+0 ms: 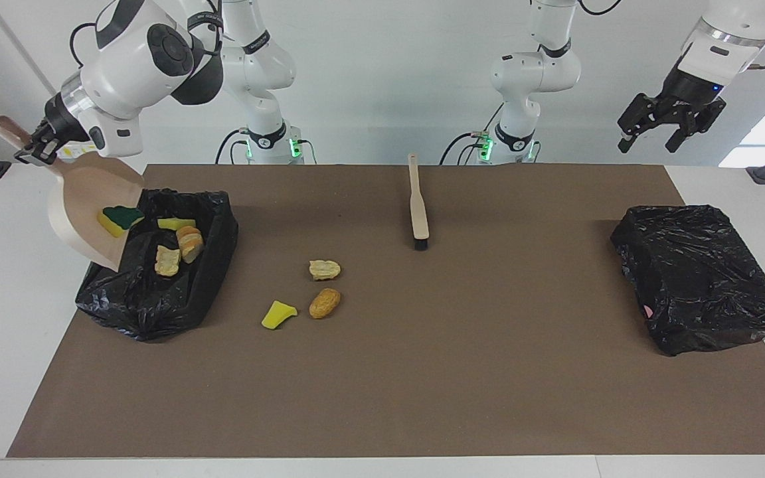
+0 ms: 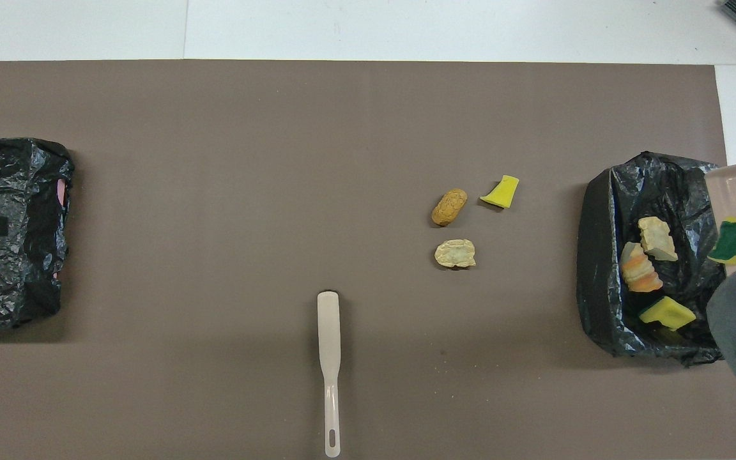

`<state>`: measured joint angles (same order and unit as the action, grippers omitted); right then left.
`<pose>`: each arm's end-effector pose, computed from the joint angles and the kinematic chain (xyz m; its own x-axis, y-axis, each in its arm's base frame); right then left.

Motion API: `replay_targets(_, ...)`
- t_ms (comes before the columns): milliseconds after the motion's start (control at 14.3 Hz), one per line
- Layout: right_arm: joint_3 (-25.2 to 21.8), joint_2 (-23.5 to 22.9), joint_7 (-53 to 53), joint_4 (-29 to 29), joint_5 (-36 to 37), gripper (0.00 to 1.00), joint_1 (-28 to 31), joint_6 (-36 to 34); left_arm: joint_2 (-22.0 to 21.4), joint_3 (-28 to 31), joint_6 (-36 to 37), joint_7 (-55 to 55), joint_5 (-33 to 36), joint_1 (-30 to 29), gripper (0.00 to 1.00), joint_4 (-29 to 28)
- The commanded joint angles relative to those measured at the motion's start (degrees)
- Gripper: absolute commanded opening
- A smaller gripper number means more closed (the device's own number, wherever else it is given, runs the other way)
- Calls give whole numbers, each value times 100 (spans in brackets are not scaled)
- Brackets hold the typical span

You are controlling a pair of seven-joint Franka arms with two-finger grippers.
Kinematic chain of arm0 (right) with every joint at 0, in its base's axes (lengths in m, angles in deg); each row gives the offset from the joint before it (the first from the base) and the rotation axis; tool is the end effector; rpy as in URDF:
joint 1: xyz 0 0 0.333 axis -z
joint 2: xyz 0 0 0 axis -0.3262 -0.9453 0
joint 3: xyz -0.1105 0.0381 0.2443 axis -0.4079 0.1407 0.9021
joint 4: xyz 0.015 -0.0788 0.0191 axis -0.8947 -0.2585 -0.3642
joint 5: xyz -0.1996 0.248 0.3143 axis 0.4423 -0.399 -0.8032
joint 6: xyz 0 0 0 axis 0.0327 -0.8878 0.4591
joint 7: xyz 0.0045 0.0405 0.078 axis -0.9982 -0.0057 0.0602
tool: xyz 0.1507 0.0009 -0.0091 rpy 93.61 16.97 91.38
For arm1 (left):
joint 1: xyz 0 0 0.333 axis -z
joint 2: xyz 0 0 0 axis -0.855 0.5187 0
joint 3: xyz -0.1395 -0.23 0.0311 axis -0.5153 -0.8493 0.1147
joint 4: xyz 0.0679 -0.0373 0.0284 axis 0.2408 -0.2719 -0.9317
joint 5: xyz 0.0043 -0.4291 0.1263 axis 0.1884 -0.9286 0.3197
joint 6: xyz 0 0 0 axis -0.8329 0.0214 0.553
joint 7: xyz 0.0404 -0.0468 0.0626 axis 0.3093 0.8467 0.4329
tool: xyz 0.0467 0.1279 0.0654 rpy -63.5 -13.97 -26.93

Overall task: Sweep and dump trash in bin
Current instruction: 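Tip the dustpan into the bag while the left gripper withdraws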

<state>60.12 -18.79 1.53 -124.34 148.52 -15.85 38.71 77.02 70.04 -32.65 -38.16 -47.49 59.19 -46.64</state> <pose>0.5921 -0.1227 0.5176 -0.0151 0.5057 -0.8626 0.9984 0.0548 0.0146 0.5751 -0.0109 0.5971 0.9985 0.0212 0.0510 0.0179 -0.9977 0.0658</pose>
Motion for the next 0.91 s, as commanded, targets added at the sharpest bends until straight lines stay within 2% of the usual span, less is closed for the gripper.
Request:
replay_targets(0, 9, 430, -756, -944, -266, 0, 50, 514, 68, -7, 39, 49, -1, -9, 100, -27)
replay_targets(140, -8, 430, -760, -955, -302, 0, 59, 454, -72, -7, 30, 66, 8, 9, 100, -264)
replay_targets(280, -104, 578, -287, -919, -284, 0, 172, 523, -91, -7, 22, 66, 8, 9, 100, -283)
replay_targets(631, -140, 659, 260, -454, -486, 0, 393, 374, -90, -7, 13, 58, 8, 18, 100, -301)
replay_targets(701, -131, 624, 226, -384, -661, 0, 384, 374, -90, -7, 21, 58, 8, 18, 100, -301)
replay_targets(841, -131, 597, 77, -348, -1493, 0, 375, 374, -90, -7, 22, 58, 8, 18, 100, -301)
